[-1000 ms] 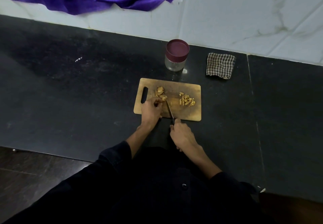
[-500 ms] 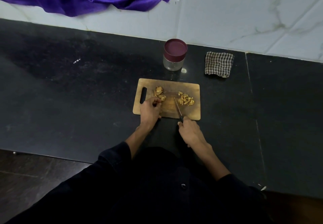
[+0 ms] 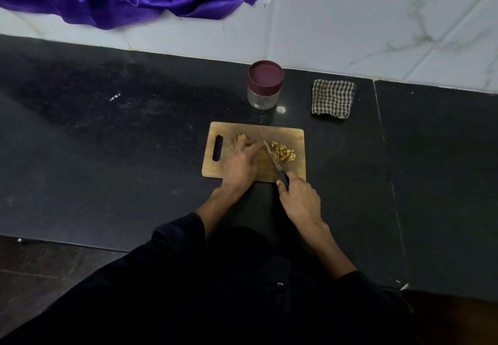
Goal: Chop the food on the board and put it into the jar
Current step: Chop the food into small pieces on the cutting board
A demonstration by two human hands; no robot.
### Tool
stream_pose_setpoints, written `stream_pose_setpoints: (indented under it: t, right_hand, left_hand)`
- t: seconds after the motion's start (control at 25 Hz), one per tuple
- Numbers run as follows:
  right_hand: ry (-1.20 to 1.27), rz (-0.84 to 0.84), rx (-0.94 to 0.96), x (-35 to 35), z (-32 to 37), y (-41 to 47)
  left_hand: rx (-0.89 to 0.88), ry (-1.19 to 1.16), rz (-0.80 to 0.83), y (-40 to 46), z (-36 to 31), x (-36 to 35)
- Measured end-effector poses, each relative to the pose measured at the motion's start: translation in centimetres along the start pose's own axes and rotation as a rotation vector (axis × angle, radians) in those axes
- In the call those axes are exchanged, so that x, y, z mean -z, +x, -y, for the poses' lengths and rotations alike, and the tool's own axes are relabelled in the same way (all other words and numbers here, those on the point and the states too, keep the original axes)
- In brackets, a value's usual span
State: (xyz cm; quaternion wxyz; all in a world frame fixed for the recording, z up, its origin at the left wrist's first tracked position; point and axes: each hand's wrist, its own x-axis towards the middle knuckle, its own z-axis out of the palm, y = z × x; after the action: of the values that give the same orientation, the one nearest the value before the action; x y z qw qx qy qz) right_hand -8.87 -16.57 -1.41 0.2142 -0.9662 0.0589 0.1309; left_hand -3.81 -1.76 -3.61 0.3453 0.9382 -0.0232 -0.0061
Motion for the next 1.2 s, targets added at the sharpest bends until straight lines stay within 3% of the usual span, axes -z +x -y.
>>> stream_pose_setpoints:
  t: [0.36,0.48,0.56,0.64,0.76,0.84,1.2]
  right_hand:
    - [0.005,-0.076,0.021,1.0,-0.2,-0.6]
    - [0.019,-0.057,0.014,1.0,-0.3,-0.6]
    - [0.036,-0.06,0.009,1.1,-0.5,-0.5]
    - [0.08,-0.055,0.001,0.9,-0.9,-0.3]
    - [0.152,-0.018,-0.001,0.6,-1.4,0.1]
    - [0.198,0.002,0.022,0.3,-1.1,0.4]
    - [0.239,0.097,0.051,-0.9,0.5,3.3]
  left_hand:
    - [-0.168,0.359,0.172,2.1,-0.9,-0.1]
    - [-0.179,0.353,0.222,2.7,-1.1,-0.1]
    - [-0.162,0.232,0.183,3.3,-0.7,0.4]
    - [-0.072,0.052,0.06,3.3,0.2,1.2]
    - [0.262,-0.284,-0.095,1.9,2.5,1.8]
    - [0.422,-0.384,-0.133,0.5,3.6,2.2]
    - [0.164,-0.058,-0.109,1.4,2.7,0.3]
